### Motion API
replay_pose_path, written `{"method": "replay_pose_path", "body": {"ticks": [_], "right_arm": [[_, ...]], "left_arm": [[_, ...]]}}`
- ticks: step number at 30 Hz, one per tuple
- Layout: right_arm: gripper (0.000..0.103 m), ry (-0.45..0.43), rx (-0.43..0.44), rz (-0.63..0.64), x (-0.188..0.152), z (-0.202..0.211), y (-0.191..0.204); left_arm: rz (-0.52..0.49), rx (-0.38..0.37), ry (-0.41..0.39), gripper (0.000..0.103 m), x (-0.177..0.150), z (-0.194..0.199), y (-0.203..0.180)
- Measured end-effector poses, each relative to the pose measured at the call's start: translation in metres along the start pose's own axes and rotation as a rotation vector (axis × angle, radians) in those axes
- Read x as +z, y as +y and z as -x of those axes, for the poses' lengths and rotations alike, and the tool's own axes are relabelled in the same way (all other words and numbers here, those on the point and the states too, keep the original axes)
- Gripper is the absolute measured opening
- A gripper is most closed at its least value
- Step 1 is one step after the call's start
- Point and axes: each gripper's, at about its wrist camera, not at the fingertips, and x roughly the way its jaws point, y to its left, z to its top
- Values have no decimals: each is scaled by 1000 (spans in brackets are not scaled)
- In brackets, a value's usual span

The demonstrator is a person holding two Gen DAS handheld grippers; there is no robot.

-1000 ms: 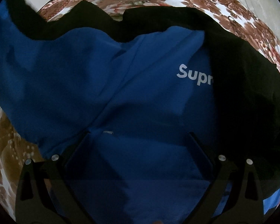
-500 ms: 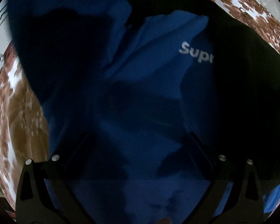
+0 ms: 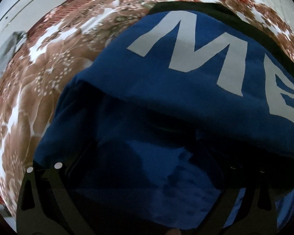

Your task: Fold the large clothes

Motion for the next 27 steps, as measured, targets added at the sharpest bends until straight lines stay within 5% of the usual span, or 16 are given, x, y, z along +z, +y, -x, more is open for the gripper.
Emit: {"method": "replay_pose_path", "body": {"ticks": [5, 7, 8, 13, 17, 19, 23, 27], "right_arm": [[98, -32, 45, 4, -15, 10, -5], [98, -41, 60, -2, -19, 14, -11], [98, -46, 64, -4, -21, 16, -14], [98, -73, 78, 19, -27, 34, -18], [98, -112, 82, 15, -33, 59, -28], [98, -101, 5, 12, -41, 62, -39], [98, -84, -6, -44, -60, 69, -68], [98, -160, -55, -89, -75, 98, -104]], "left_arm": [[-147, 156, 66, 25, -16, -28, -30], [-206, 154, 94, 73, -20, -34, -48], [-229, 155, 103, 78, -22, -36, -57], [-252, 89, 110, 79, -20, -9, -89], [-195, 12, 14, 85, 15, 60, -73], [-206, 23, -25, 89, 32, 87, -62], [-263, 114, -101, 94, 62, 140, -11], [-221, 209, -123, 96, 61, 169, 89]]}}
